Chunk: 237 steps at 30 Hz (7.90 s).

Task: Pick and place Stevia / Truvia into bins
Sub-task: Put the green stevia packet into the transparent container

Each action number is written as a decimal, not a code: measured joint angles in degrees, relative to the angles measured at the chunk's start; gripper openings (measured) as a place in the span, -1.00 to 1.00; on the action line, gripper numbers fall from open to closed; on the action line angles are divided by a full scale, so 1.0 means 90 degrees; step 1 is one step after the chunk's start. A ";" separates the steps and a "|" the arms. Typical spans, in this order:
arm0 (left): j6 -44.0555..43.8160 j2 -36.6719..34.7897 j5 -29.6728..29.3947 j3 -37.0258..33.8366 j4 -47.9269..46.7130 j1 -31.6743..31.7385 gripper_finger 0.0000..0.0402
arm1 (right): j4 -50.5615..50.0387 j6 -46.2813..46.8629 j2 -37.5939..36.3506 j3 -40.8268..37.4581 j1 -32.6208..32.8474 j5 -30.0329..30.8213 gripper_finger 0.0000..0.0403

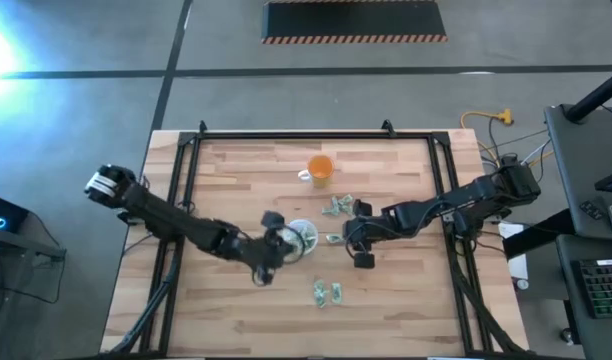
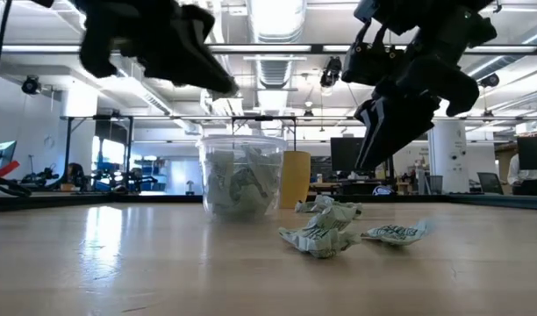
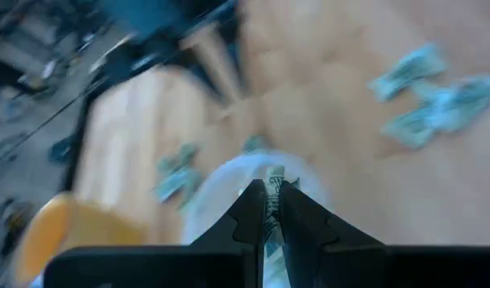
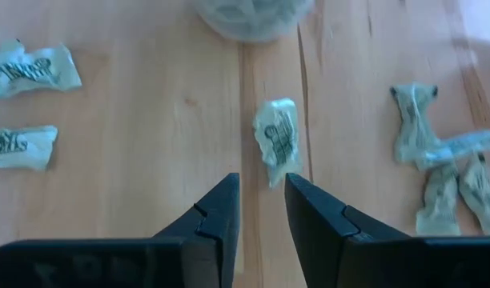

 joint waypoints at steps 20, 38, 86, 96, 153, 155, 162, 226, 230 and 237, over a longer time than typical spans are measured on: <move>0.0021 0.0063 0.0961 -0.0489 0.0378 0.1268 -0.53 | 0.1819 -0.0523 0.0306 -0.0321 -0.0019 -0.0015 -0.33; -0.0040 -0.0724 0.0748 -0.0600 -0.0320 0.1263 -0.18 | 0.2113 -0.0543 0.1248 -0.0297 -0.0327 -0.0017 -0.14; -0.0533 -0.2626 0.0721 -0.1139 -0.1193 0.1247 -0.18 | 0.1910 -0.1161 0.0203 -0.0199 -0.0430 0.0852 -0.96; -0.0501 -0.2626 0.0598 -0.1164 -0.1164 0.1251 -0.18 | 0.3230 -0.1948 0.0441 0.0186 -0.0415 -0.0089 -0.96; -0.0545 -0.2626 0.0602 -0.1195 -0.1341 0.1246 -0.18 | 0.1017 -0.1325 0.1810 0.0619 -0.1727 0.0223 -0.59; -0.0545 -0.2626 0.0602 -0.1195 -0.1345 0.1247 -0.18 | 0.1039 -0.1320 0.1845 0.0621 -0.1727 0.0226 -0.62; -0.0563 -0.2626 0.0602 -0.1190 -0.1338 0.1251 -0.18 | 0.0817 -0.1320 0.1721 0.0621 -0.1727 0.0246 -0.90; -0.0746 0.2014 0.2409 0.0100 0.2874 -0.0621 -0.18 | 0.0363 -0.1189 -0.0083 0.1172 -0.0941 -0.0804 -0.29; -0.0693 0.2484 0.2180 0.0819 0.2009 -0.0595 -0.18 | -0.0563 -0.0690 -0.0626 0.1111 -0.0923 -0.0260 -0.33; -0.0715 0.2849 0.1985 0.1679 0.1092 -0.0441 -0.18 | -0.1173 -0.0045 -0.1252 0.0790 -0.0728 0.0178 -0.38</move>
